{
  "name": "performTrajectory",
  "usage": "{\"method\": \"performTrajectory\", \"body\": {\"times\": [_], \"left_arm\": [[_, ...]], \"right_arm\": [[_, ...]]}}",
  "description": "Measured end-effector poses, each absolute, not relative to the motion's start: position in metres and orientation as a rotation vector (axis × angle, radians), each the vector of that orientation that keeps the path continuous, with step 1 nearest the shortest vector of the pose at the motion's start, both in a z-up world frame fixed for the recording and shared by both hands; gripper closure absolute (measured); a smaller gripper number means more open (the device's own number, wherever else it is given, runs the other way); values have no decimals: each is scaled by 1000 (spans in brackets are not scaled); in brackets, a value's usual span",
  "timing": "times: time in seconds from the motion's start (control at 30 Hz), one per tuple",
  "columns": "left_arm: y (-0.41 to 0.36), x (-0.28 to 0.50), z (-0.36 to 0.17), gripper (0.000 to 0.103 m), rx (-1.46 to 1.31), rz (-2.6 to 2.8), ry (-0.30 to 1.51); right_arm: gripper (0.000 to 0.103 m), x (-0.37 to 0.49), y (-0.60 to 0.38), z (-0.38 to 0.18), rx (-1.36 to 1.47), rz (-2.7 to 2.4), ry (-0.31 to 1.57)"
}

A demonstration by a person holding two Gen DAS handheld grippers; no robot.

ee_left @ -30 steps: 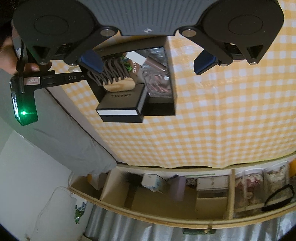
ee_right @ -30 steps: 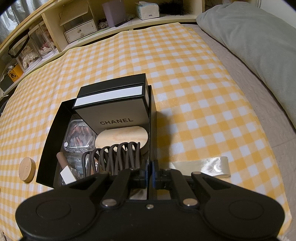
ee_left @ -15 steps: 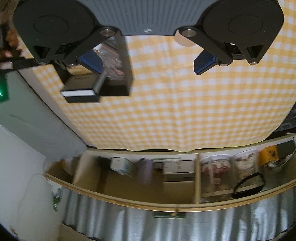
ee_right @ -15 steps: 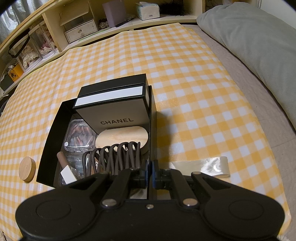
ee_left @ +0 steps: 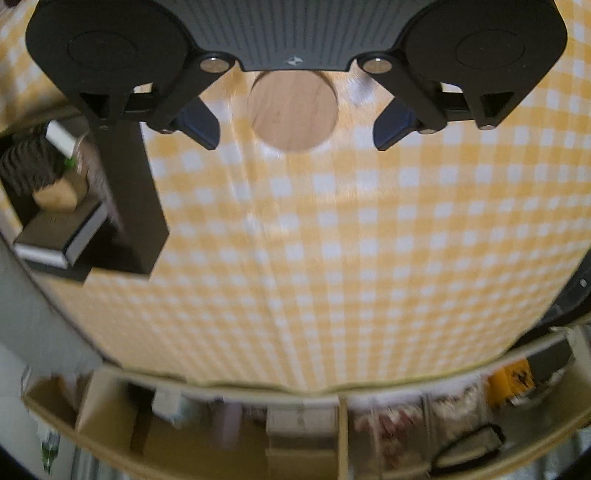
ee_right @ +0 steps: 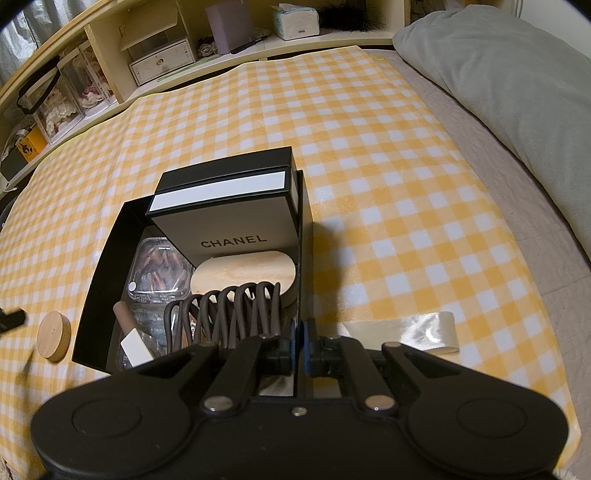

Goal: Organize rigid objects
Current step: 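Move the left gripper to the round wooden disc and grasp it, then carry the wooden disc into the tray onto the blister pack, release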

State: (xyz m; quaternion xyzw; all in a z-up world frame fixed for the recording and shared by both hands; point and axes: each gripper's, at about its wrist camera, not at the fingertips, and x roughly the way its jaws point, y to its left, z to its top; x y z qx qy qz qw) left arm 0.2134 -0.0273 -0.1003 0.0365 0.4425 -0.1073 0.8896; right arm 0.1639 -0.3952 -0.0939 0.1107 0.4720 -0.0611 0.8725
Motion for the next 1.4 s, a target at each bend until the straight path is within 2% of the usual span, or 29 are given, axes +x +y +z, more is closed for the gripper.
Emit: {"method": "performTrajectory", "body": {"times": [0.33, 0.47, 0.7, 0.93, 1.17, 1.4], "left_arm": [[-31, 215, -133, 19, 76, -199, 993], [-30, 219, -137, 35, 68, -198, 1013], [-30, 222, -135, 35, 43, -174, 991], [-26, 215, -87, 35, -47, -187, 829], [-56, 201, -48, 35, -54, -322, 696], [-107, 197, -51, 35, 16, -480, 685]], "right_arm": [[98, 164, -395, -94, 230, -127, 986], [98, 164, -395, -94, 229, -127, 986], [98, 164, -394, -94, 229, -127, 986], [98, 164, -395, -94, 230, -127, 986], [98, 164, -394, -94, 228, -128, 987], [98, 164, -394, -94, 224, -127, 987]]}}
